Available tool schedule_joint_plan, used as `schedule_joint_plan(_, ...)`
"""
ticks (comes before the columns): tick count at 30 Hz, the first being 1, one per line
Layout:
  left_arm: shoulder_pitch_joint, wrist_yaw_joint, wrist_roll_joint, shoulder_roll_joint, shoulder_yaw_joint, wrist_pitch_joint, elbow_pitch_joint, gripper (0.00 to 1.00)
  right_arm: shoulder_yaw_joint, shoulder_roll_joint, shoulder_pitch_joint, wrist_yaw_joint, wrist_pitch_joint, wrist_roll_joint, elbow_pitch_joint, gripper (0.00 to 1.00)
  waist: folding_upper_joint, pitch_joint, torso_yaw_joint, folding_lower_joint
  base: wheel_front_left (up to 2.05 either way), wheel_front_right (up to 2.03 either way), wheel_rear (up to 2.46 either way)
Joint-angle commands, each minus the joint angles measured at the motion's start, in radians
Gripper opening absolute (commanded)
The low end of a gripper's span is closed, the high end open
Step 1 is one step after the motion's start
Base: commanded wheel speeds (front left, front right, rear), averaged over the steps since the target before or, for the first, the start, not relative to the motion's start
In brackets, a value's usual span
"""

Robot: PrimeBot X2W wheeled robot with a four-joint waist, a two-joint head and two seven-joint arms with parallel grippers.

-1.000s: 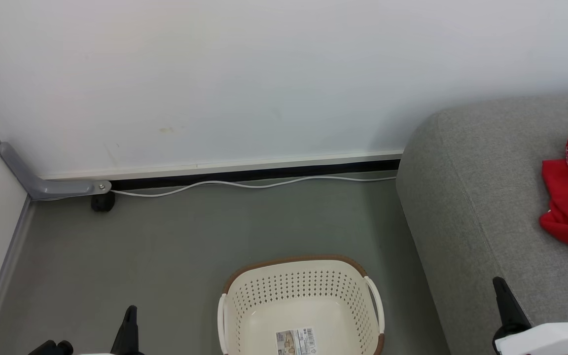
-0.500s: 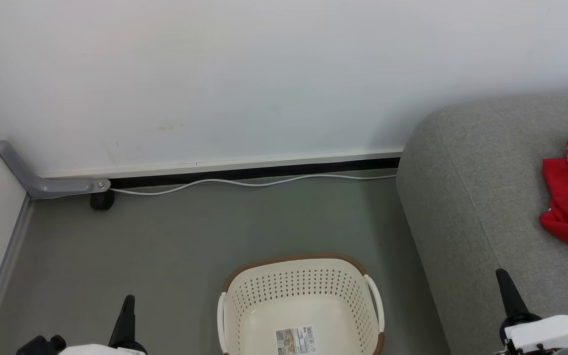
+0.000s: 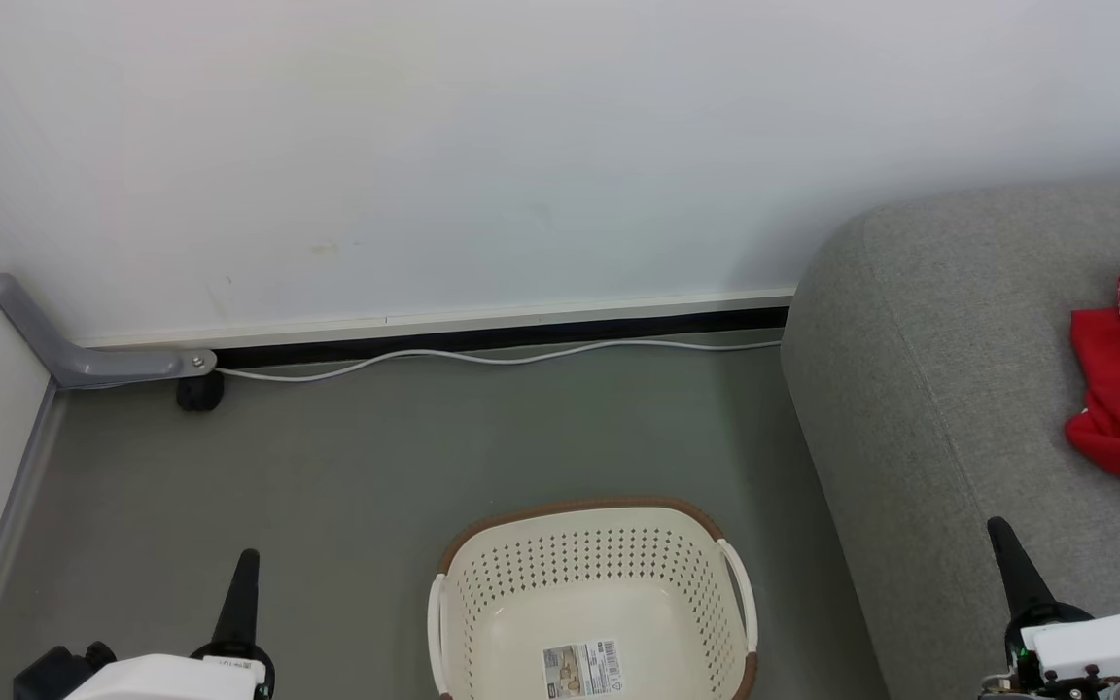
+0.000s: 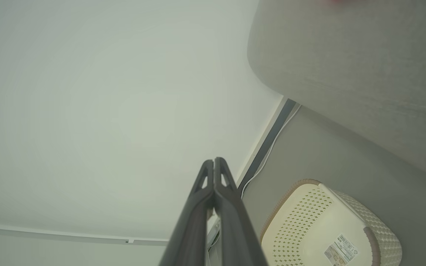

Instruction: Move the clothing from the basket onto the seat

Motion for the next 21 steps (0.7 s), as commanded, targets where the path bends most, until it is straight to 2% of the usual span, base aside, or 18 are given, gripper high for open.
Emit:
schedule_joint_plan(1,-0.063,-0.013,-0.031,0.011,0.030,0.007,-0.032,0.00,0.003,-0.008,-0.049,0.002,0.013,0.030,-0.036,0.00,-0.0001,0.001,0.000,-0.0001,0.00,0.00,0.00)
schedule_joint_plan(21,-0.108,-0.040,-0.271,0.013,0.060,0.068,-0.053,0.00,-0.052,0.018,-0.066,0.002,0.075,0.235,-0.063,0.00,-0.0001,0.009,-0.002,-0.0001,0.00,0.00,0.00)
